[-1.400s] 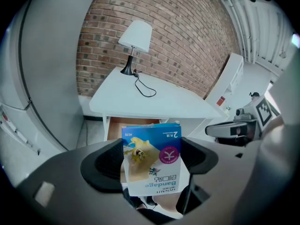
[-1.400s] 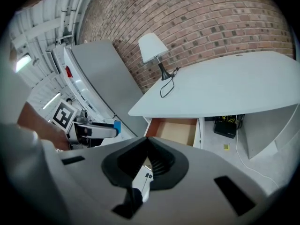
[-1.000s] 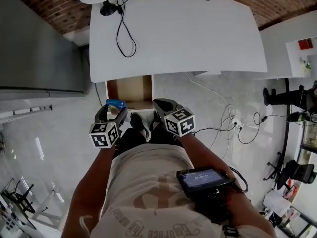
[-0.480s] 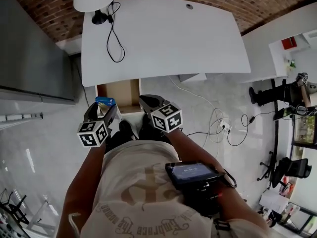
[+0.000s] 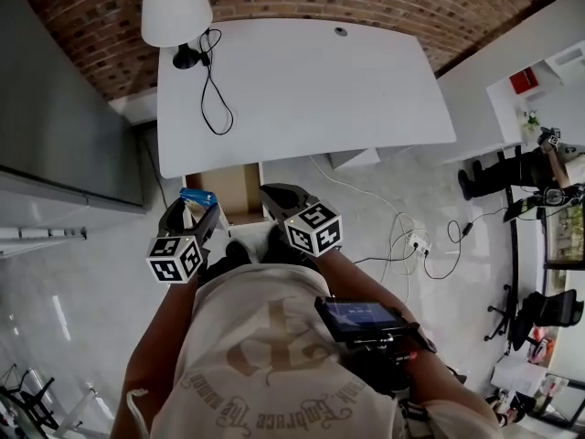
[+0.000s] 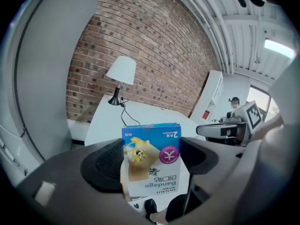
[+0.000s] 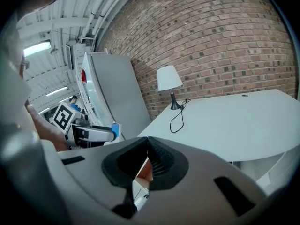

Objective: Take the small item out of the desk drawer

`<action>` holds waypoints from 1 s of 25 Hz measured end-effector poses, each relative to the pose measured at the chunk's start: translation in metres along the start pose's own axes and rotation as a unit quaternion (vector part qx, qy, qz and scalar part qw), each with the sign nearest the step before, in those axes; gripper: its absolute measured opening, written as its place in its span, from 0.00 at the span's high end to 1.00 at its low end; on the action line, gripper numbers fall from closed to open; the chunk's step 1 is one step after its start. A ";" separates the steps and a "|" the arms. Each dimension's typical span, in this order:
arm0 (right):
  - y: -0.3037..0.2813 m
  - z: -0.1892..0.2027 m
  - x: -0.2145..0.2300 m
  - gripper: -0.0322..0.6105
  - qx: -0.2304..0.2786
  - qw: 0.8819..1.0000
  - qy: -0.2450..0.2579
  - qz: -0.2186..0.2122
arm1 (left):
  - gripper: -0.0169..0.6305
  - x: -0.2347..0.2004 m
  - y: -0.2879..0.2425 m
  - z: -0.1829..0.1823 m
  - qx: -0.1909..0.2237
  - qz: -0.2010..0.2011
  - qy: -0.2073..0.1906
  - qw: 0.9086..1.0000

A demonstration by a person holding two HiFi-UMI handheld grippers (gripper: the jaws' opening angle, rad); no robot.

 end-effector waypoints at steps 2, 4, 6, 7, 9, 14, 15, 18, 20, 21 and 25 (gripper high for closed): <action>0.007 0.000 -0.002 0.94 0.006 1.000 0.003 -0.001 | 0.39 0.004 0.004 -0.002 0.005 0.003 -0.008 1.000; 0.013 -0.002 -0.003 0.94 0.012 1.000 0.004 -0.001 | 0.39 0.008 0.007 -0.006 0.008 0.006 -0.019 1.000; 0.016 -0.005 -0.004 0.94 0.017 1.000 0.007 0.000 | 0.39 0.010 0.010 -0.010 0.011 0.009 -0.028 1.000; 0.017 -0.007 -0.004 0.94 0.019 1.000 0.010 0.000 | 0.39 0.010 0.011 -0.012 0.013 0.010 -0.031 0.999; 0.016 -0.014 -0.004 0.94 0.026 1.000 0.017 -0.004 | 0.39 0.008 0.012 -0.016 0.019 0.007 -0.037 0.999; 0.022 -0.023 -0.005 0.94 0.039 0.999 0.024 -0.003 | 0.39 0.008 0.016 -0.019 0.021 0.012 -0.052 0.998; 0.024 -0.024 -0.004 0.94 0.040 0.999 0.024 -0.001 | 0.39 0.008 0.017 -0.019 0.020 0.014 -0.054 0.998; 0.026 -0.025 -0.001 0.94 0.041 0.999 0.024 0.001 | 0.39 0.009 0.016 -0.024 0.024 0.015 -0.061 0.998; 0.026 -0.024 0.000 0.94 0.040 0.999 0.024 0.002 | 0.39 0.010 0.016 -0.028 0.026 0.015 -0.067 0.997; 0.026 -0.023 0.001 0.94 0.039 0.999 0.023 0.002 | 0.39 0.010 0.016 -0.029 0.027 0.015 -0.070 0.997; 0.026 -0.025 0.000 0.94 0.037 0.999 0.024 0.001 | 0.39 0.011 0.016 -0.034 0.027 0.017 -0.074 0.997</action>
Point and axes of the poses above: the fingertips, and each gripper's own axes: y backward along the fingers, x to its right, z out of its underside, the point moved 5 cm from there along y, backward along the fingers, and after that the axes turned 10 degrees about -x, right-handed, at the moved point
